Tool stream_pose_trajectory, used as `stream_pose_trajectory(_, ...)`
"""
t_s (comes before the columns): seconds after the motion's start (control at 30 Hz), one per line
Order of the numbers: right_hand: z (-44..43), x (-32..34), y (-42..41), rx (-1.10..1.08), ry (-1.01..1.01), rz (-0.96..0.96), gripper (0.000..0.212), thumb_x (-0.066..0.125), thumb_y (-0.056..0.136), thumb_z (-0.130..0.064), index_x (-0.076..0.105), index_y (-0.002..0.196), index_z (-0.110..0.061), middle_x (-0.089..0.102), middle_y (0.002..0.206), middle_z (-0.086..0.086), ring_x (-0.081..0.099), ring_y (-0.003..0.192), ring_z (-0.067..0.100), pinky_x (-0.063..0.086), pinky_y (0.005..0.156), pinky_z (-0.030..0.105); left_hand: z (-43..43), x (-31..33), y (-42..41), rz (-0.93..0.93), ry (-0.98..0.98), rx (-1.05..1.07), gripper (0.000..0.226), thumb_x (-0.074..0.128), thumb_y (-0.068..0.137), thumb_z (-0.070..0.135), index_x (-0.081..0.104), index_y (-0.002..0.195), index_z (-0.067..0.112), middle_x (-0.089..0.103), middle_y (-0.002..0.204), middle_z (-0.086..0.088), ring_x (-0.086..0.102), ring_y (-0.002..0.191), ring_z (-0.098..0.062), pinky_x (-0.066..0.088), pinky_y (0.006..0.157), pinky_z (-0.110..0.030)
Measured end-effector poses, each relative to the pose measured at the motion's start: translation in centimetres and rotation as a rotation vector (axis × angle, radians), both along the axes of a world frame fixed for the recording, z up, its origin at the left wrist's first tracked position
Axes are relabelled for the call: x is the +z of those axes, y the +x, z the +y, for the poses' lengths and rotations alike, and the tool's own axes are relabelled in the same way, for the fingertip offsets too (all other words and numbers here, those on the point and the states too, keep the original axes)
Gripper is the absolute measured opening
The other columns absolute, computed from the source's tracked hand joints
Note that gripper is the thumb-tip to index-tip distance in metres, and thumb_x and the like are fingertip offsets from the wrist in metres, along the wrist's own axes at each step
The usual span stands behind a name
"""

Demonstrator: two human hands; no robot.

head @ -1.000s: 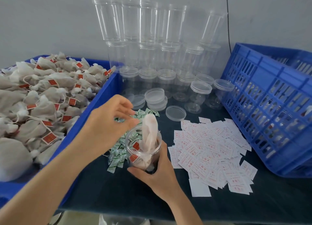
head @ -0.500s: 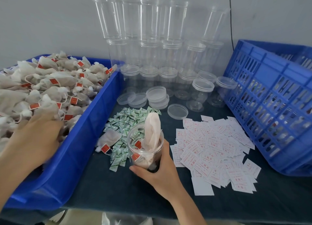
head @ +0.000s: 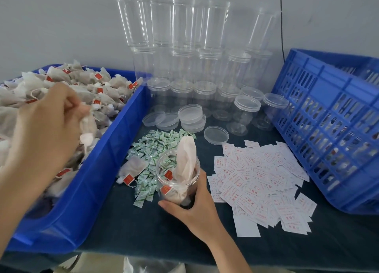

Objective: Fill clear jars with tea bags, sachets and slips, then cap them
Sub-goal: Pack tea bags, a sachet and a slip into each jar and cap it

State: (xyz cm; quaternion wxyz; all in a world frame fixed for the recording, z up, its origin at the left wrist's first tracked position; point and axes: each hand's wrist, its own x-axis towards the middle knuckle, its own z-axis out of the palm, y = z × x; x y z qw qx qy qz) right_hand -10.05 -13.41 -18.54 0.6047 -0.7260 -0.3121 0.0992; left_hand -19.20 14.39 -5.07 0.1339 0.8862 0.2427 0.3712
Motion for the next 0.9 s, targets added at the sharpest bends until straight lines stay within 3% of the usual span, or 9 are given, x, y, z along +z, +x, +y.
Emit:
stream_pose_trajectory(0.13,0.1,0.1,0.0,0.0,-0.002,0.002,0.094,0.088,0.066,-0.054,0.029,0.138,-0.06,0.051,0.139,-0.027,0.05,0.129,-0.002,0.044,0.1,0.014,-6.3,3.2,1.0,-0.122,-0.155,-0.147,0.007,0.057,0.09,0.03,0.051,0.087,0.031,0.06,0.078,0.011,0.06,0.074,-0.005,0.049,0.064,-0.024)
stream_pose_trajectory(0.3,0.0,0.2,-0.1,0.002,0.001,-0.005,0.093,0.089,0.066,-0.05,0.031,0.138,-0.058,0.054,0.138,-0.022,0.053,0.128,0.003,0.046,0.102,0.026,-12.1,4.5,3.5,-0.109,-0.448,-0.406,0.013,0.068,0.083,0.016,0.06,0.079,0.025,0.069,0.074,0.007,0.066,0.069,-0.003,0.053,0.067,-0.018)
stream_pose_trajectory(0.4,-0.1,0.1,0.0,0.01,-0.006,0.0,0.091,0.09,0.067,-0.046,0.032,0.135,-0.059,0.057,0.135,-0.02,0.056,0.125,0.006,0.048,0.101,0.033,-14.2,3.7,4.6,-0.072,-0.476,-0.475,0.011,0.07,0.084,0.013,0.061,0.081,0.018,0.069,0.072,0.005,0.065,0.069,-0.004,0.052,0.069,-0.014)
stream_pose_trajectory(0.63,0.0,-0.1,0.1,0.012,-0.001,0.031,0.091,0.091,0.066,-0.046,0.036,0.139,-0.047,0.058,0.134,-0.016,0.057,0.125,0.009,0.05,0.102,0.041,-15.3,0.4,4.3,0.231,-0.371,-0.451,0.026,0.063,0.087,0.002,0.068,0.095,0.026,0.066,0.095,0.013,0.062,0.086,-0.002,0.052,0.08,-0.017)
stream_pose_trajectory(0.77,0.1,-0.3,0.2,0.019,0.021,0.032,0.094,0.09,0.066,-0.05,0.036,0.142,-0.04,0.058,0.136,-0.013,0.056,0.126,0.012,0.05,0.102,0.044,-15.2,-0.4,3.8,0.348,-0.17,-0.557,0.024,0.057,0.09,0.001,0.074,0.098,0.018,0.07,0.101,0.007,0.063,0.093,-0.007,0.046,0.088,-0.021)
stream_pose_trajectory(0.83,0.1,-0.3,0.1,0.027,0.03,0.04,0.093,0.09,0.066,-0.052,0.036,0.141,-0.041,0.058,0.135,-0.013,0.057,0.125,0.011,0.05,0.101,0.043,-15.4,-1.0,3.9,0.456,-0.058,-0.569,0.031,0.049,0.095,0.005,0.069,0.114,0.019,0.065,0.118,0.004,0.058,0.108,-0.011,0.04,0.092,-0.017)
stream_pose_trajectory(0.9,0.0,-0.1,0.1,0.047,0.036,0.06,0.088,0.085,0.067,-0.059,0.036,0.14,-0.046,0.058,0.132,-0.018,0.057,0.123,0.008,0.05,0.1,0.031,-15.6,-1.3,4.0,0.58,0.074,-0.566,0.033,0.047,0.094,0.009,0.064,0.119,0.022,0.062,0.119,0.006,0.054,0.103,-0.01,0.039,0.076,-0.012)
